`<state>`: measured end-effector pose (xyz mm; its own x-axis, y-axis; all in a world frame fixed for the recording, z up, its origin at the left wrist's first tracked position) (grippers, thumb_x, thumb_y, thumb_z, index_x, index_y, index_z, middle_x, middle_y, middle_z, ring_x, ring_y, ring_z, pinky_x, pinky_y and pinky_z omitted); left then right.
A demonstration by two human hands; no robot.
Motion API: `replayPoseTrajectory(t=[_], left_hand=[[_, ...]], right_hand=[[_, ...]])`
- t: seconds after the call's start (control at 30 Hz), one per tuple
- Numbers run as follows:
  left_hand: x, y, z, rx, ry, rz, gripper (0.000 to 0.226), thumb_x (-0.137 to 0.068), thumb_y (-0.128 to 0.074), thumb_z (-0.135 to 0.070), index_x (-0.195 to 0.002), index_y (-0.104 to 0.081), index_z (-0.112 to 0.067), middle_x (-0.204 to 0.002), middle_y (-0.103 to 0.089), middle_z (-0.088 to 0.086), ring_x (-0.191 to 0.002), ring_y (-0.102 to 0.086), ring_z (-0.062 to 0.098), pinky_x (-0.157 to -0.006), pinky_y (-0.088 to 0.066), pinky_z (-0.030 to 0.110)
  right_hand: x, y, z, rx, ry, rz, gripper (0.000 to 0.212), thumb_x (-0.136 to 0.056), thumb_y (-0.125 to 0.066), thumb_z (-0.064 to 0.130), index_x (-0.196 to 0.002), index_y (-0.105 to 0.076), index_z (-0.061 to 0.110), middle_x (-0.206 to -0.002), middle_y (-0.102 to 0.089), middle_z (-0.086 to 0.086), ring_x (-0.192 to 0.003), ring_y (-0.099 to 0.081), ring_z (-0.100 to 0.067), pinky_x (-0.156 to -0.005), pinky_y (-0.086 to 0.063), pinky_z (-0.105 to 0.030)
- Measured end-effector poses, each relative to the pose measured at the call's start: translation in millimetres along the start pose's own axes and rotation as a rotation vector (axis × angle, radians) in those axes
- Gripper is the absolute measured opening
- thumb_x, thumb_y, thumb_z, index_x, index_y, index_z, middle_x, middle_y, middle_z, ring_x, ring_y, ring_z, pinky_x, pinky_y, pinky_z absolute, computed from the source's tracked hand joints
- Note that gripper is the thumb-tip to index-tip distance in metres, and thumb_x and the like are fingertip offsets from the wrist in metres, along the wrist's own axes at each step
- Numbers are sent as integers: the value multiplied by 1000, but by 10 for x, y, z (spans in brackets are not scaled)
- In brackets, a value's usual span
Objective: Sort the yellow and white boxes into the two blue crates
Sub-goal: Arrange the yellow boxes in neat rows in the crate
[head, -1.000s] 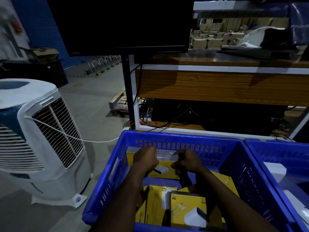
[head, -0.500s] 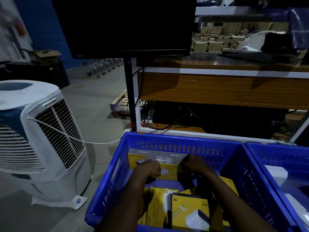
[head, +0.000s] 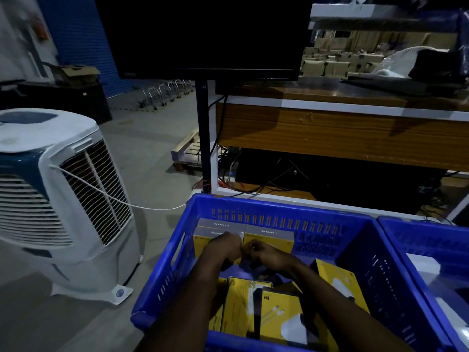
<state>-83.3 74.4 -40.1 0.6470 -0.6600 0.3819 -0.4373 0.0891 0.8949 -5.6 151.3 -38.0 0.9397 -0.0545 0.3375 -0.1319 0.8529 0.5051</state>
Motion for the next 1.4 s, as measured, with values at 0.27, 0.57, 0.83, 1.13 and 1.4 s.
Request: replayPoseTrajectory(t=[0.27,0.57,0.83,1.13,1.4], left_hand=[[56,10,-100,132,-77,-6,27,-93,-54,-17,-112,-68,-5,-109,-67,17,-95,-65,32,-79,-51,36],[147,-22,-697,330,-366,69,20,-88,-62,-17,-97,-76,-5,-99,-75,14,-89,-71,24,-79,-56,32],[321,-51,-1012,342,-489,198,14,-90,-68,-20,-97,-76,-11,-89,-73,-1,-85,-68,17,-86,-56,43],[502,-280,-1167,229,-504,537,41,-100,-55,-19,-139,-51,-6,-135,-55,18,-121,-53,30,-80,-41,8],[570,-214,-1175,215,-531,538,42,-98,-57,-15,-137,-51,0,-138,-54,17,-114,-59,25,-103,-43,35]], right_hand=[[41,223,-17,215,30,-71,15,-97,-50,16,-106,-55,5,-104,-60,-13,-90,-56,-24,-82,-49,-41],[664,1019,-15,472,-47,-158,23,-96,-53,16,-113,-63,27,-113,-64,2,-104,-58,-15,-85,-47,-29],[1154,951,-452,384,-179,0,34,-88,-54,3,-108,-68,26,-104,-70,-12,-84,-62,-26,-64,-44,-32],[1219,763,-549,312,-353,195,22,-89,-65,29,-110,-66,22,-103,-70,-3,-83,-65,-17,-72,-52,-35],[1226,739,-463,173,-448,75,31,-97,-51,36,-117,-59,14,-103,-62,-7,-86,-63,-25,-74,-60,-40]])
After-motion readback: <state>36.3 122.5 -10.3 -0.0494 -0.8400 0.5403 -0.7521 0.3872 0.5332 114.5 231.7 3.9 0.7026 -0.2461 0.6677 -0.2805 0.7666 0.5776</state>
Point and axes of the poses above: each hand's wrist, its own x-axis away from the middle knuckle, its own y-axis out of the back of the hand, z = x × y, the point moved 7 cm from there along -x, towards the middle knuckle
